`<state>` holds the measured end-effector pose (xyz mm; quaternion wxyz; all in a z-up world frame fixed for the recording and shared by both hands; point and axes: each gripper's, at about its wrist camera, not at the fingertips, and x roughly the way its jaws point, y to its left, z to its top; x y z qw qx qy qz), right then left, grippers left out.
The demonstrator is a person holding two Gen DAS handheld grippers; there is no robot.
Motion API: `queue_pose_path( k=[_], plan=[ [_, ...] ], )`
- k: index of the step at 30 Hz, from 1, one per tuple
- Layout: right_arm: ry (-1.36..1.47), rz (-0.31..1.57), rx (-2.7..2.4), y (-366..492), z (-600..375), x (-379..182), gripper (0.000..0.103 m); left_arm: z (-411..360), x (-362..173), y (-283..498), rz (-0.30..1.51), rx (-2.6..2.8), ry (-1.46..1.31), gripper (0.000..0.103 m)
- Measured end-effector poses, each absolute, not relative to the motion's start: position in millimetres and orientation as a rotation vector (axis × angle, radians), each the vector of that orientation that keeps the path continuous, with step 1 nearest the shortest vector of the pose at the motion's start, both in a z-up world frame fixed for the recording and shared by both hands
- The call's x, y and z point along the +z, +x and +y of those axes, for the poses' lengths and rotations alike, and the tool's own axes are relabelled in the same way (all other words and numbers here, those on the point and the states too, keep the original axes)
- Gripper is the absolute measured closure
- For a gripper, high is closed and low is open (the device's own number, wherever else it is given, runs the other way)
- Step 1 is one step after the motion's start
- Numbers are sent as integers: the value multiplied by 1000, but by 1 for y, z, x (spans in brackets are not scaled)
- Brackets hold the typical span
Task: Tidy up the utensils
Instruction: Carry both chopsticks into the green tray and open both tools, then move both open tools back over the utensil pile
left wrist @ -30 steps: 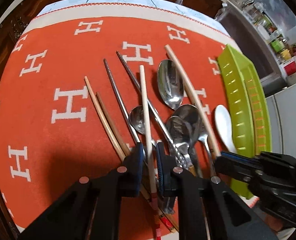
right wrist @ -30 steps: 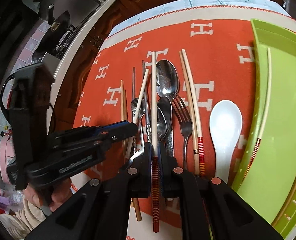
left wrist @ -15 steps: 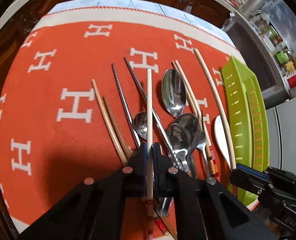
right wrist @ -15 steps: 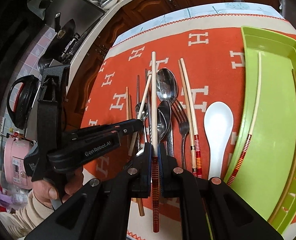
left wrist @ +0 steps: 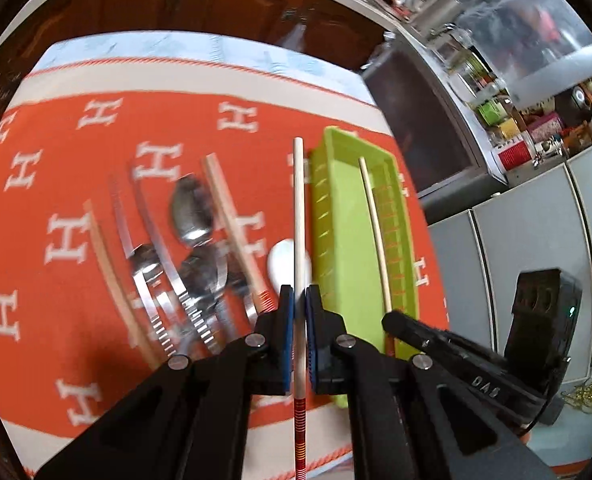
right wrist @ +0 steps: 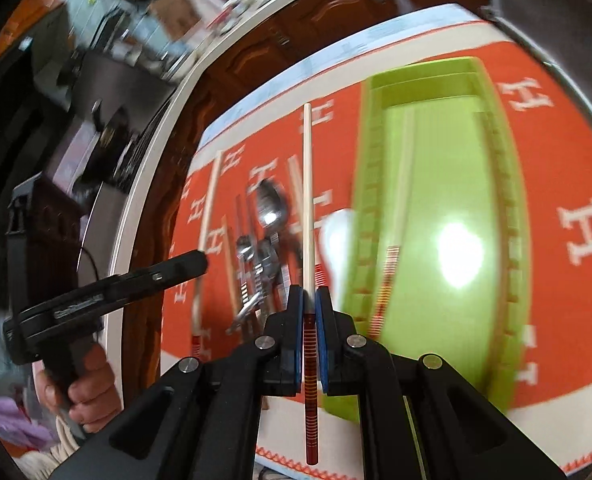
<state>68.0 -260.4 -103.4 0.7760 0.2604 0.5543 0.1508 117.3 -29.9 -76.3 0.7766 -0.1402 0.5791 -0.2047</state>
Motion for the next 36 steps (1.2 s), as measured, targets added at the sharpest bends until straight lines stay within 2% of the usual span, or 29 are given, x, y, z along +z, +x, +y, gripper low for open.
queue_pose_path(
  k=[12, 14, 15, 16, 17, 19, 24, 32, 34, 36],
  plan=[
    [666, 1204, 128, 78, -335, -132, 97, -136, -102, 157, 1280, -496, -199, 99],
    [657, 1214, 114, 86, -333, -134, 95, -144, -108, 160, 1284, -482, -173, 89],
    [645, 1211, 107, 87, -335, -135, 94, -147, -110, 160, 1288, -478, -164, 78],
    [636, 1202, 100, 86, -336, -135, 91, -147, -112, 160, 1290, -475, -159, 72],
    [633, 1198, 92, 87, -336, -135, 85, -148, -113, 159, 1288, -468, -151, 70],
    [639, 1197, 85, 89, -340, -137, 82, -148, -111, 157, 1280, -467, -139, 64],
    [636, 1214, 77, 93, -345, -144, 82, -137, -98, 146, 1250, -458, -111, 56],
    [626, 1220, 32, 97, -334, -147, 82, -107, -84, 126, 1211, -404, -17, 54],
    [594, 1218, 10, 96, -331, -145, 82, -96, -82, 122, 1193, -374, 9, 44],
    [566, 1218, -6, 96, -328, -143, 82, -81, -80, 117, 1169, -339, 37, 38]
  ],
)
